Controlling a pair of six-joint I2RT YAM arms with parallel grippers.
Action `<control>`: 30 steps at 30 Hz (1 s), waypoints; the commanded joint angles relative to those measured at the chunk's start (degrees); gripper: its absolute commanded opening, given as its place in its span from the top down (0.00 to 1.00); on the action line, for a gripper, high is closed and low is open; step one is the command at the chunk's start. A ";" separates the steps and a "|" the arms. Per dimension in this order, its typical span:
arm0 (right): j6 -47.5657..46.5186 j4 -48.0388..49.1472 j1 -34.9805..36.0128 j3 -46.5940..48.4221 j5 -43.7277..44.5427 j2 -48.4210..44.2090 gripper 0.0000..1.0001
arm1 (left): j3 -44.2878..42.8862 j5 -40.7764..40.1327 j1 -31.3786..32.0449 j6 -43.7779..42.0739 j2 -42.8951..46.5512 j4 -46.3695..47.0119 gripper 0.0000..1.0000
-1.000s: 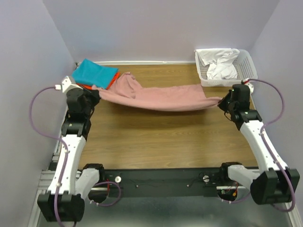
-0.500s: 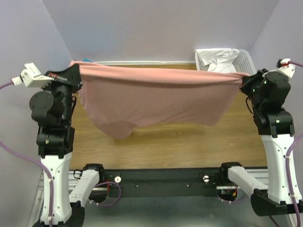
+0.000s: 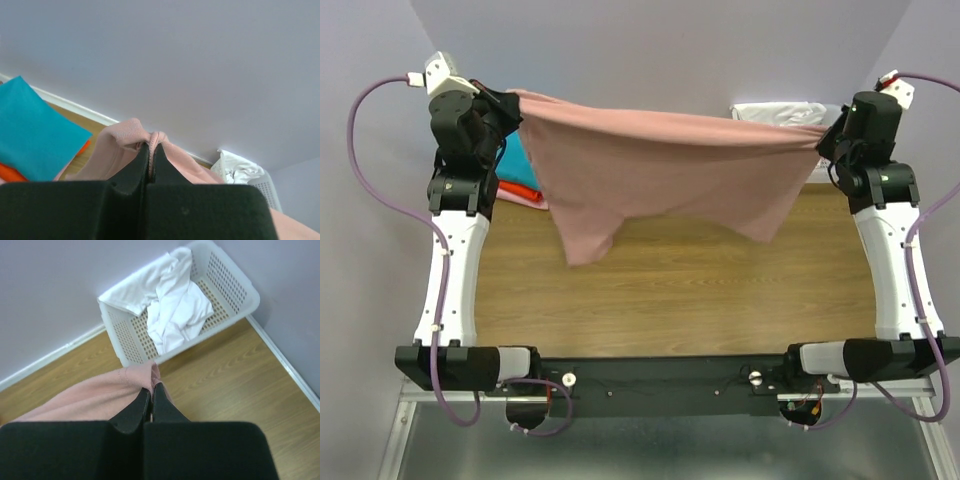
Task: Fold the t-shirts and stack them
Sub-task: Fold the tshirt
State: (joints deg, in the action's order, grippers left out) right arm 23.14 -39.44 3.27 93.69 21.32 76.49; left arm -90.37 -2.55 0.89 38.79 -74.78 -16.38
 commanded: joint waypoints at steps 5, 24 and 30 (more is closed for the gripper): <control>-2.22 0.77 -0.63 -1.30 2.76 -6.61 1.00 | 7.64 -5.53 -0.44 -2.05 13.93 3.02 1.00; 14.65 7.27 -0.63 -57.91 -3.39 -19.01 1.00 | 76.39 -6.50 -0.36 24.40 46.47 -3.39 1.00; 20.72 7.10 -0.63 -60.90 -0.15 -18.57 0.94 | 75.95 -9.76 -0.36 26.69 49.91 -6.56 1.00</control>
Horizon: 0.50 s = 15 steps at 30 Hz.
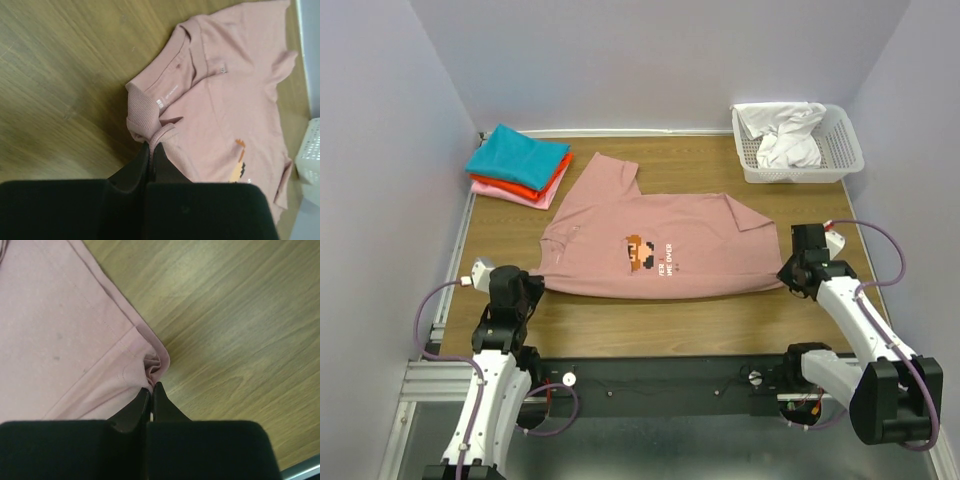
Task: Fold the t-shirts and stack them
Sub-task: Fold the tshirt
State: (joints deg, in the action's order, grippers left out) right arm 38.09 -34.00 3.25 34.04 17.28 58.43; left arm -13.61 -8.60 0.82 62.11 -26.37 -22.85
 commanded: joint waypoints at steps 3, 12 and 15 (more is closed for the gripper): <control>7.88 1.74 -0.61 -2.57 3.21 -0.95 0.89 | -0.20 -3.18 -0.38 3.89 -0.16 0.44 1.00; 11.66 -2.19 -0.61 -2.94 4.08 -8.49 0.47 | -1.59 -1.77 -0.29 6.27 2.19 -2.02 0.31; 12.10 -5.89 -0.61 0.04 6.18 -12.80 0.23 | -4.48 -2.12 -0.29 7.58 5.43 -7.09 0.18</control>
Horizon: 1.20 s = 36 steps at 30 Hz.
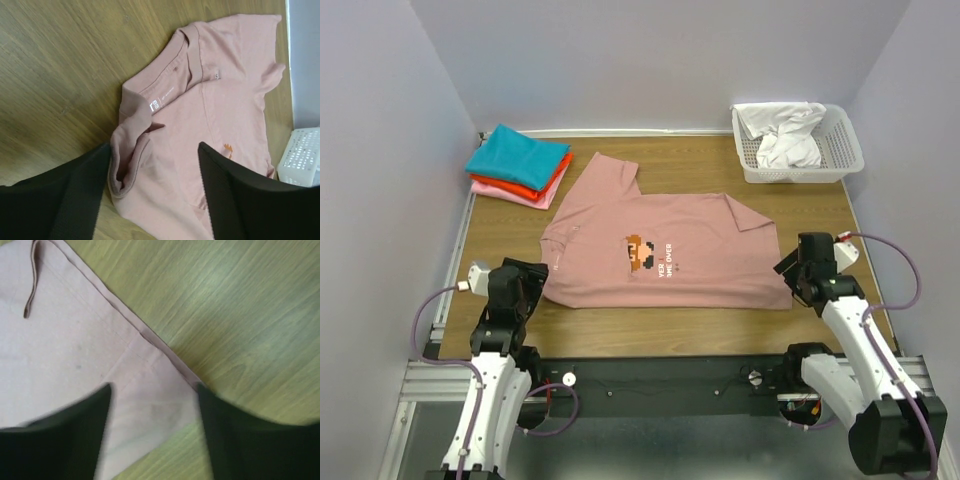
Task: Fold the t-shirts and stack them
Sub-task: Fold the tshirt
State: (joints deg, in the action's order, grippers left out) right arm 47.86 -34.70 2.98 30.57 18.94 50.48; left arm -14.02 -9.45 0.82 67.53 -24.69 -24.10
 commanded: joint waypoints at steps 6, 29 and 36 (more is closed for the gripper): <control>-1.09 -9.51 -0.35 9.85 5.49 -11.45 0.00 | -7.94 -4.43 0.06 4.10 8.25 -8.95 0.04; -12.96 10.88 -0.17 4.94 -23.96 15.24 0.00 | -15.25 9.90 15.44 -17.07 -35.07 21.90 0.02; -13.49 15.71 -0.17 6.34 -19.20 24.39 0.00 | -14.81 3.05 15.35 -18.66 -44.91 22.87 0.02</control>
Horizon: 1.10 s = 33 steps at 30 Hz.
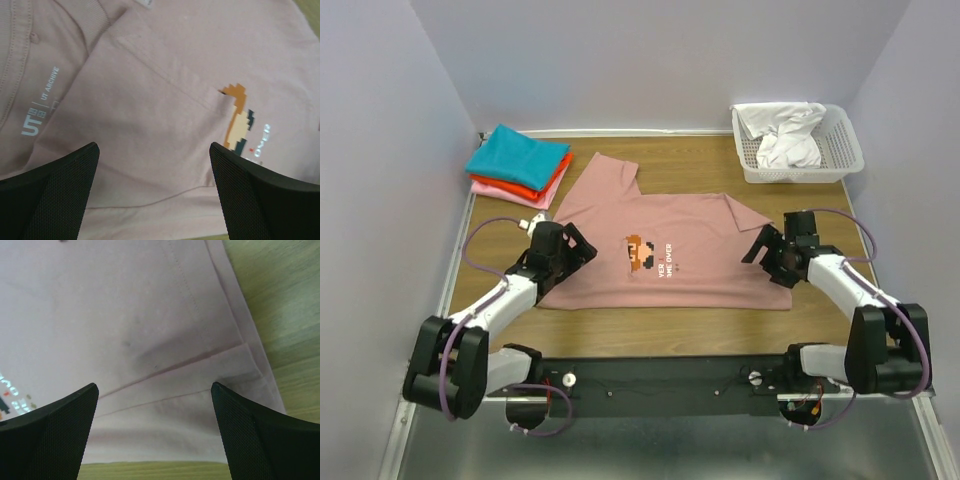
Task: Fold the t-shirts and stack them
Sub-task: Fold the tshirt
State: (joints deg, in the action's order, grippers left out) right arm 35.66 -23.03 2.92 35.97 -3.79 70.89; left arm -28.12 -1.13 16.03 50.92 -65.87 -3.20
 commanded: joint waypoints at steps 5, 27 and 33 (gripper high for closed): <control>-0.86 5.45 -0.10 1.91 7.82 8.03 0.00 | -0.71 -8.63 -0.82 -1.44 -7.87 2.06 0.02; 1.88 1.76 -0.19 -5.13 9.32 -6.11 0.00 | 4.15 -17.14 -6.63 9.73 20.23 -16.12 0.02; -2.09 0.26 -0.02 0.50 6.88 -8.14 0.00 | -1.76 -16.55 -6.54 5.08 23.24 -16.06 0.02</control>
State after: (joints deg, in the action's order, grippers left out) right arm 36.36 -21.02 2.98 32.36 3.90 64.53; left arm -27.00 -15.84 9.28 58.26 -43.53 -18.92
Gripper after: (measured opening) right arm 0.997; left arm 0.984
